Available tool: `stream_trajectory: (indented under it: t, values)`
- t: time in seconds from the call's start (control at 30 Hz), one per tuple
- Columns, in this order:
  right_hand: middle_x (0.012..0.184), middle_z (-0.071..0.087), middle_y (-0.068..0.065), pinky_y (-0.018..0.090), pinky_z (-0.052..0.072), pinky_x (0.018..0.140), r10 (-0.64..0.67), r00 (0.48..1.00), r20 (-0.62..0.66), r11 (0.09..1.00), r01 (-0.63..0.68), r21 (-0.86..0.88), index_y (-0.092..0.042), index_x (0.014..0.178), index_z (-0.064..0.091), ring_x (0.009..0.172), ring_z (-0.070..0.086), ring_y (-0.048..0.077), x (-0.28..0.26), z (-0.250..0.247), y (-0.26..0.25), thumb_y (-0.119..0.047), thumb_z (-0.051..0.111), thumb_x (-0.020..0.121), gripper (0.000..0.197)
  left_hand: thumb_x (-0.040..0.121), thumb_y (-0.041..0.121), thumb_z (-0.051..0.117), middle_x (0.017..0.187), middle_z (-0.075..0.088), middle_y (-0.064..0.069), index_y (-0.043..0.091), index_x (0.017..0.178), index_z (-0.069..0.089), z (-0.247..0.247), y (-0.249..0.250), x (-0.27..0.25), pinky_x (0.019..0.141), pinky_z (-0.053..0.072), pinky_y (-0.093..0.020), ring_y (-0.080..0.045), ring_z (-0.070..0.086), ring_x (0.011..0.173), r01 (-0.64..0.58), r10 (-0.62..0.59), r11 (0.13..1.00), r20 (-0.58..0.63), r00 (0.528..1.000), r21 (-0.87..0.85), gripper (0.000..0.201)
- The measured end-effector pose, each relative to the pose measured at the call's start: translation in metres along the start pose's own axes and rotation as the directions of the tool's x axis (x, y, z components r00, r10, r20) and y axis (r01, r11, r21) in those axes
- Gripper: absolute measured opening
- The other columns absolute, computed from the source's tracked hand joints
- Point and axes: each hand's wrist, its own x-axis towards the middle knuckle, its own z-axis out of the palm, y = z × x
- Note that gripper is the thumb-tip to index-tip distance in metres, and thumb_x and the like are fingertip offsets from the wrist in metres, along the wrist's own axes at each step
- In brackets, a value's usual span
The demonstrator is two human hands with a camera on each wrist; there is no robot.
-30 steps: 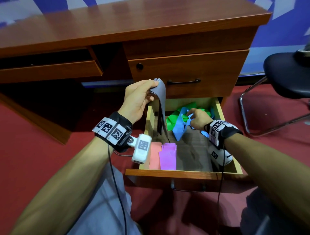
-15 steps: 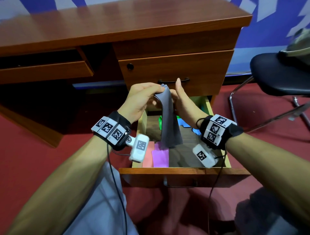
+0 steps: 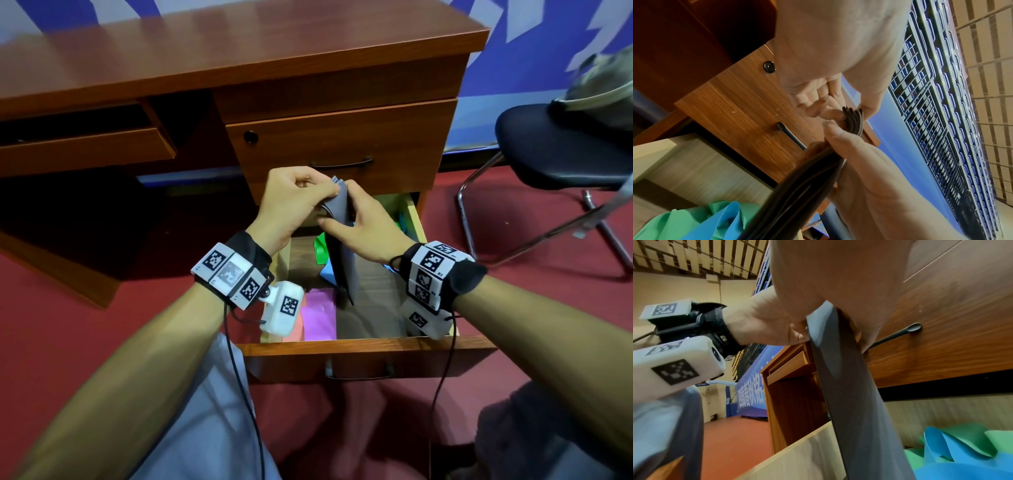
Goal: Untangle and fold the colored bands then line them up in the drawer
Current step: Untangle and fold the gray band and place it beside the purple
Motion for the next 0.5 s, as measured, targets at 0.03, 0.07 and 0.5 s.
stream_trajectory:
  t: [0.03, 0.07, 0.5]
  values:
    - [0.110, 0.065, 0.003, 0.045, 0.053, 0.086, 0.005, 1.000, 0.016, 1.000, -0.005, 0.001, -0.010, 0.122, 0.048, 0.098, 0.064, 0.017, 0.002, -0.001, -0.001, -0.027, 0.070, 0.089, 0.044, 0.082, 0.002, 0.075, 0.078, 0.073, -0.010, -0.002, 0.086, 0.077, -0.001, 0.000, 0.000, 0.063, 0.054, -0.022, -0.014, 0.069, 0.075, -0.001, 0.001, 1.000, -0.001, 1.000, 0.001, 0.006]
    - [0.110, 0.065, 0.002, 0.045, 0.053, 0.086, 0.005, 0.999, 0.039, 1.000, -0.005, -0.005, -0.011, 0.124, 0.046, 0.097, 0.064, 0.017, 0.003, -0.001, -0.001, -0.028, 0.069, 0.090, 0.044, 0.082, 0.003, 0.075, 0.078, 0.073, -0.011, -0.002, 0.086, 0.077, -0.001, 0.000, 0.001, 0.063, 0.054, -0.022, -0.015, 0.070, 0.075, 0.000, 0.000, 1.000, -0.003, 1.000, -0.002, 0.006]
    - [0.092, 0.060, -0.014, 0.017, 0.044, 0.069, -0.003, 0.993, -0.119, 0.999, 0.008, 0.036, -0.018, 0.113, 0.056, 0.077, 0.058, -0.007, 0.020, -0.010, -0.005, -0.011, 0.066, 0.087, 0.029, 0.093, 0.041, 0.070, 0.094, 0.067, 0.002, 0.011, 0.119, 0.072, -0.014, -0.006, 0.009, 0.053, 0.038, -0.019, -0.009, 0.054, 0.071, 0.053, -0.037, 0.994, 0.162, 0.986, -0.099, 0.039]
